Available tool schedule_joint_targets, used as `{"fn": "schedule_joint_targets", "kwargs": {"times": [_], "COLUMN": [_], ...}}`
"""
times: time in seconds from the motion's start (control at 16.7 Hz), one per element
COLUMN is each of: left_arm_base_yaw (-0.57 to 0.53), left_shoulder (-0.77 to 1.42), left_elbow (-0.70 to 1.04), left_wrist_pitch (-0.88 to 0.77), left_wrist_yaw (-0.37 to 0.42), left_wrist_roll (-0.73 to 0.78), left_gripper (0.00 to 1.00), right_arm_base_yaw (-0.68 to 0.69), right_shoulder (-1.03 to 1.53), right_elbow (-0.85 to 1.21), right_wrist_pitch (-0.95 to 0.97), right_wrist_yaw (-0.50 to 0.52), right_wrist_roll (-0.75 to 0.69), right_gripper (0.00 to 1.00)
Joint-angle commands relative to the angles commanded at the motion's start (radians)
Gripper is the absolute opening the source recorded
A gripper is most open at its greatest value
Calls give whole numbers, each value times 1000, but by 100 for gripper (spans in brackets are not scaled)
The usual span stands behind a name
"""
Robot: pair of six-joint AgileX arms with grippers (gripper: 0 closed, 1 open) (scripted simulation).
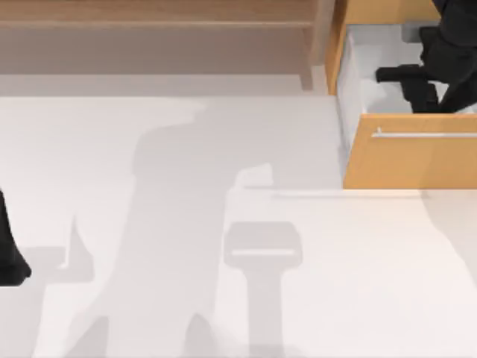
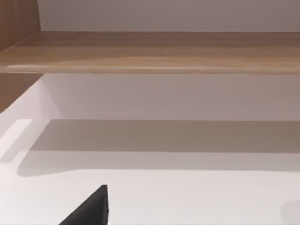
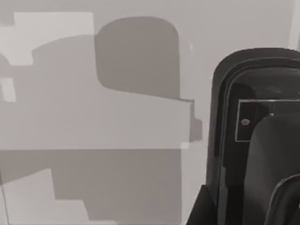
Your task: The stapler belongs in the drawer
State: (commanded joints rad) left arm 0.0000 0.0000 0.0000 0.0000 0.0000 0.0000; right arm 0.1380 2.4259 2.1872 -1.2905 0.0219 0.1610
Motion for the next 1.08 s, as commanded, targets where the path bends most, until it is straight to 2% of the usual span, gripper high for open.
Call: {"fn": "schedule_joint_targets", "kwargs": {"times": [1.08], "left_arm_base_yaw": [0], "left_shoulder": [0], "left_elbow": [0], "left_wrist_pitch": [0], "left_wrist_yaw": [0], "left_wrist_roll": [0], "left_gripper": [100], "right_arm_base_yaw": [-3], "right_shoulder": [23], "right_elbow": [-44], "right_wrist_pitch": [29], "right_wrist_yaw": [-15], "right_wrist_roll": [-2], "right_gripper": [0]}}
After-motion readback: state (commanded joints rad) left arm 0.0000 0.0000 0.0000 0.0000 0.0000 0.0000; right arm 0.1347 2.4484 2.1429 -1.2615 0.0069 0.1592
